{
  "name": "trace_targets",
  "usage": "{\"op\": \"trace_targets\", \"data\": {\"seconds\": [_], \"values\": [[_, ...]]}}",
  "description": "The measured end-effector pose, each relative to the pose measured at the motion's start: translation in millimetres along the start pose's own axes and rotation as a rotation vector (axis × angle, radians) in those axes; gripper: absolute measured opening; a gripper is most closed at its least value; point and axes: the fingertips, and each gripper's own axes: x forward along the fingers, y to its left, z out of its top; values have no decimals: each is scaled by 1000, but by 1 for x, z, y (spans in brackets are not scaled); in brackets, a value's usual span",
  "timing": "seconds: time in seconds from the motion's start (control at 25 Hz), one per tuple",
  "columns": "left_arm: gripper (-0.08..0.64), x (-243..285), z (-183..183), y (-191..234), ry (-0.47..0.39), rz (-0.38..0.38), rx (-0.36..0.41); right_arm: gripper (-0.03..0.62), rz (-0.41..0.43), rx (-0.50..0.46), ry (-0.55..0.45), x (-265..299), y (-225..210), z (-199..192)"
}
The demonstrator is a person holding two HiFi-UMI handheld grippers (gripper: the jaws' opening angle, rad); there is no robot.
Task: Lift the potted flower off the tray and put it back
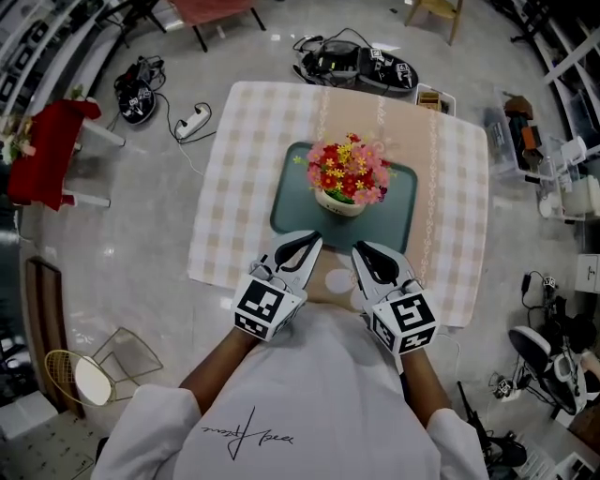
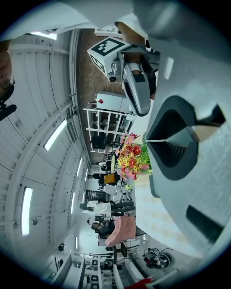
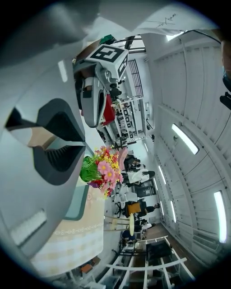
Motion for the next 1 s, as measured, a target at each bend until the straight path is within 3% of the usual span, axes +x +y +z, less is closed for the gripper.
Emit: {"op": "trace_targets", "data": {"seconds": [0.28,1.0], "values": [[66,17,-15,4,59,-24,22,68,-10,4,30,11,-9,-9],[117,41,-42,26,164,-48,23,111,-20,11,86,40,-32,-22]]}}
